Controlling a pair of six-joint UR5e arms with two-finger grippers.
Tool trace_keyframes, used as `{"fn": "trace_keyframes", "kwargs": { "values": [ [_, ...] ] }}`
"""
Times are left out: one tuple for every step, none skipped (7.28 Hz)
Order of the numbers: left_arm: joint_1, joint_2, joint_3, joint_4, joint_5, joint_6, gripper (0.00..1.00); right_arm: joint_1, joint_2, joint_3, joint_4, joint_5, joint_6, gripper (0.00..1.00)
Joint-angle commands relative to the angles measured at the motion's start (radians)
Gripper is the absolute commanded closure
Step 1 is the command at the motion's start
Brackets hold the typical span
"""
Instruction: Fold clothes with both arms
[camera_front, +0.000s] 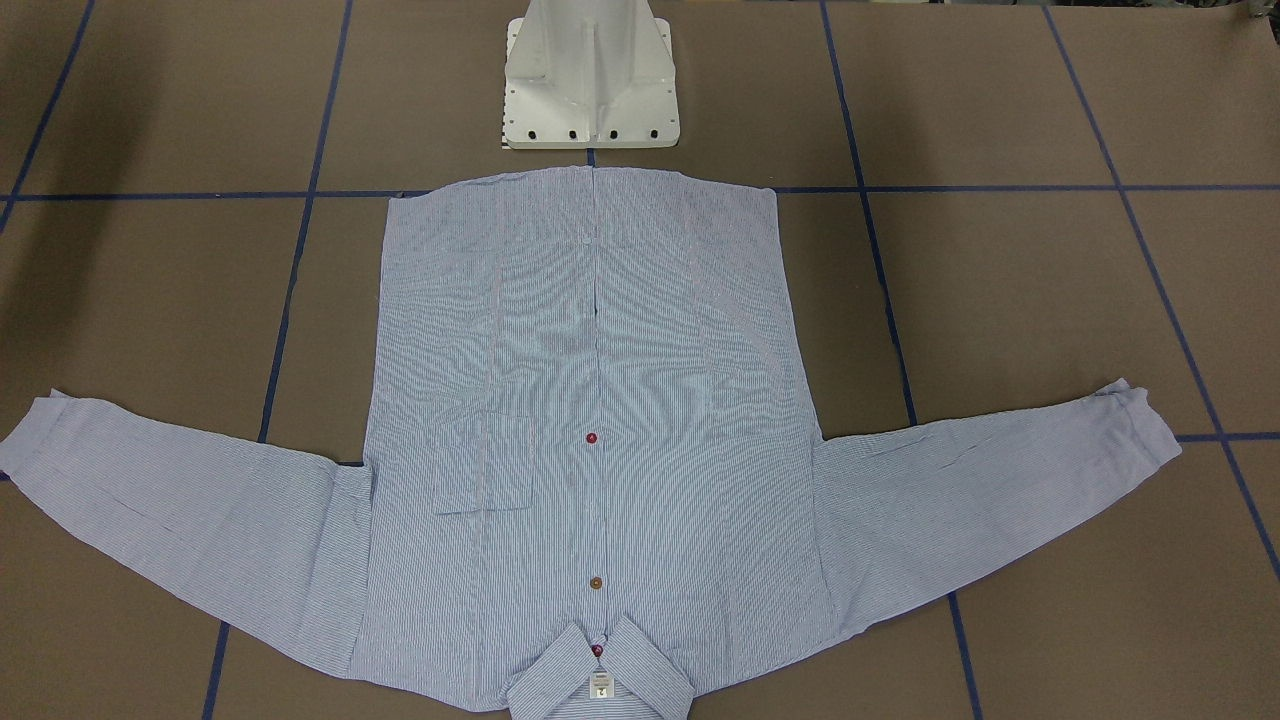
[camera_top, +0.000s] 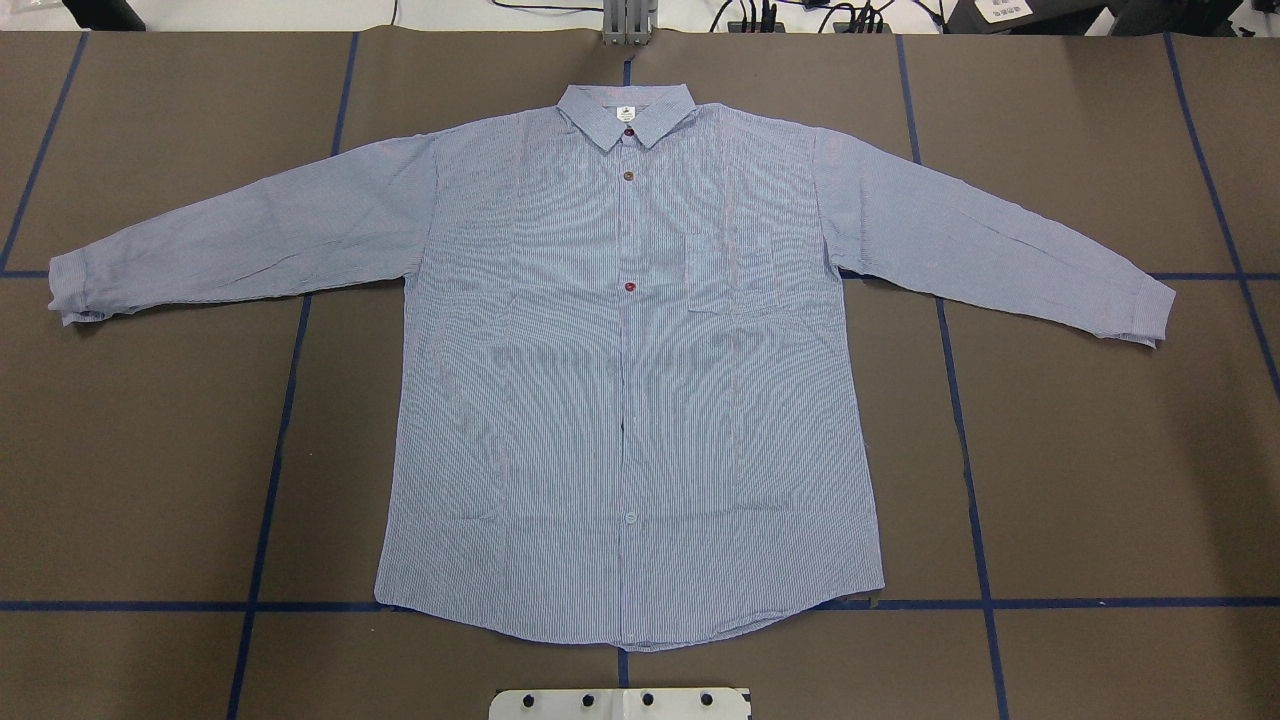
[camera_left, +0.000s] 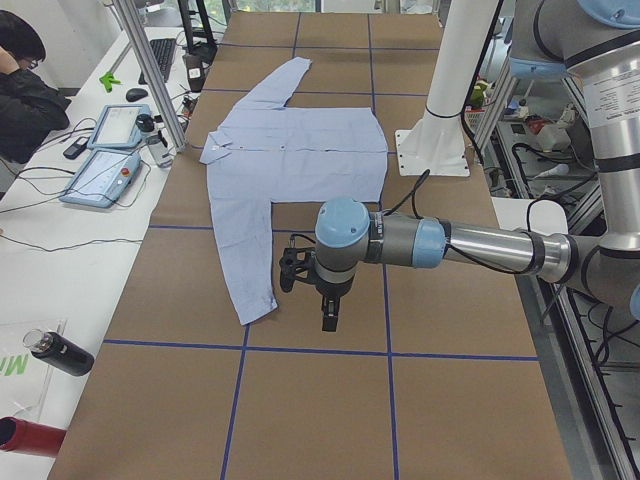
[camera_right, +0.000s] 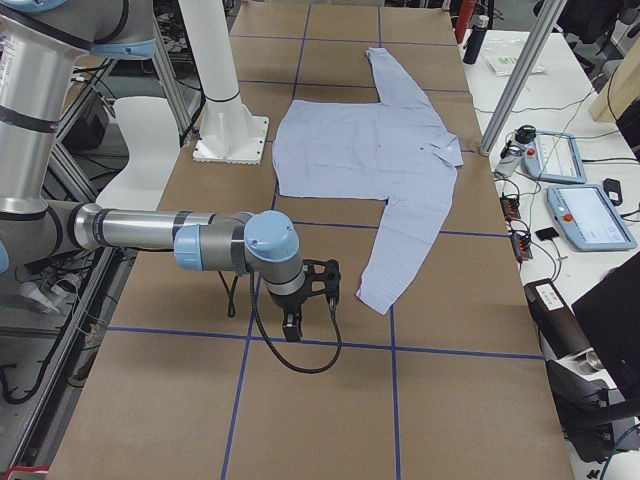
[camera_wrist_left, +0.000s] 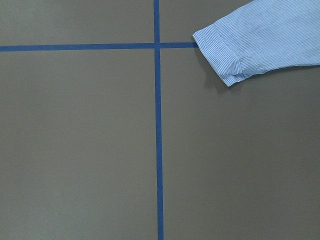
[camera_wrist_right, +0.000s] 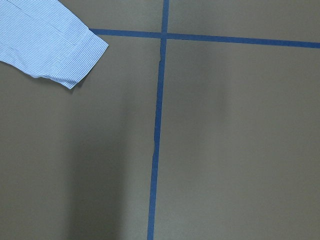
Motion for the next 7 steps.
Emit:
{"fn": "trace_keyframes", "kwargs": {
  "values": [
    [0.000, 0.000, 0.001, -0.004, -0.001, 0.001, 0.00, 0.000, 0.002, 0.001, 0.000, 0.000, -0.001, 0.00],
    [0.000, -0.001, -0.005, -0.004, -0.001, 0.001, 0.00, 0.000, 0.006, 0.003, 0.000, 0.000, -0.001, 0.00],
    [0.000, -0.001, -0.029, -0.012, 0.004, 0.001, 0.00, -0.002, 0.023, 0.003, 0.000, 0.003, 0.000, 0.00],
    [0.003, -0.023, -0.043, -0.016, 0.005, -0.007, 0.00, -0.002, 0.052, 0.003, 0.000, 0.009, 0.000, 0.00],
    [0.002, -0.058, -0.037, -0.021, -0.005, -0.018, 0.00, -0.011, 0.080, 0.009, 0.000, 0.017, -0.001, 0.00],
    [-0.002, -0.060, -0.036, -0.025, -0.016, -0.006, 0.00, -0.027, 0.115, 0.007, 0.006, 0.021, 0.011, 0.00],
    [-0.005, -0.057, -0.048, -0.026, -0.018, 0.055, 0.00, -0.044, 0.117, 0.007, 0.011, 0.021, 0.034, 0.00]
  ]
}}
